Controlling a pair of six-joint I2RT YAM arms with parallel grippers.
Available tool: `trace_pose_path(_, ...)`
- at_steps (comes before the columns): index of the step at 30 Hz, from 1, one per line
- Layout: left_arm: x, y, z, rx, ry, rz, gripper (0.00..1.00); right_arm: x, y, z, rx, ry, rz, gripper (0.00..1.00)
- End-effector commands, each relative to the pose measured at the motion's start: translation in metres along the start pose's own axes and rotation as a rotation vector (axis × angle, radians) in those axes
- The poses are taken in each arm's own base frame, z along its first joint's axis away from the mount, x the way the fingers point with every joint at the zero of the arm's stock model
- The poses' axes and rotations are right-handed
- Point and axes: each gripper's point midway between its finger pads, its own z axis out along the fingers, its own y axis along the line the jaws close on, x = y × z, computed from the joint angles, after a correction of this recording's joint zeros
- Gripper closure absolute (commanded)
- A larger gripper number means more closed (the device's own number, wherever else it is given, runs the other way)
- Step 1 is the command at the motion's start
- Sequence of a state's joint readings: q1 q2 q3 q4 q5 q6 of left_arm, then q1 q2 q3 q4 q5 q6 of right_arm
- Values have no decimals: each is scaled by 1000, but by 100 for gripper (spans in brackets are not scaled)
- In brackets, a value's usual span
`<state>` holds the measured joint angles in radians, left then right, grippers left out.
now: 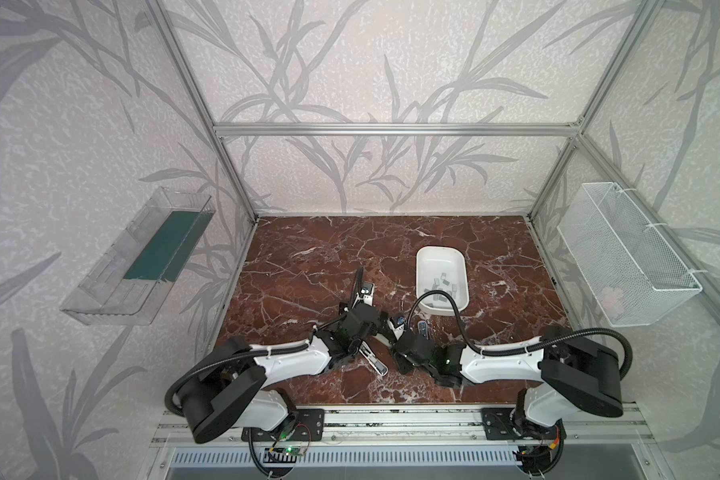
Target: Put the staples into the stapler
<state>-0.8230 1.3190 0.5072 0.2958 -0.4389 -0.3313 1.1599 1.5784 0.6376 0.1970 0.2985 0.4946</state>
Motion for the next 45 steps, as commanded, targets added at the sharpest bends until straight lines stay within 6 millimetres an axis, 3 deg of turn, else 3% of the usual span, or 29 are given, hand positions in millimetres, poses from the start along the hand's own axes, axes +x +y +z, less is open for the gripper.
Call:
trace_pose_path(1,0,28,-19,-85,83,-71,3,-4,-1,9,44,4,-36,48)
trace_pose_path(5,3,52,-46,-131,131,-179,0,-20,0,23,75,-25,-40,49)
trace_pose_path(8,19,72,-65,-171,188,-258,0,-26,-8,45,87,-6,-19,55)
trace_pose_path(12,49,82,-78,-166,229,-352,0,-48,-21,68,114,-6,-8,61)
trace_pose_path(13,55,83,-80,-163,237,-365,0,-51,-16,73,96,-2,-17,61)
trace_pose_path(15,66,87,-82,-169,248,-396,0,-64,-28,87,93,3,-8,63)
trace_pose_path(21,67,68,-77,-50,220,-490,0,-80,-33,113,65,20,-65,65)
trace_pose_path(25,70,52,-69,29,234,-494,0,-100,-29,89,54,3,-93,50)
trace_pose_path(28,73,45,-64,54,254,-492,0,-113,-25,49,54,-24,-87,41)
trace_pose_path(31,74,38,-61,85,260,-499,1,-110,-20,6,62,-53,-95,34)
trace_pose_path(33,73,33,-59,111,251,-514,0,-96,-21,-15,67,-50,-93,32)
trace_pose_path(39,79,21,-54,165,275,-525,1,-30,12,-52,-38,-30,-177,32)
trace_pose_path(45,85,13,-52,208,285,-545,5,14,54,-54,-161,-24,-259,36)
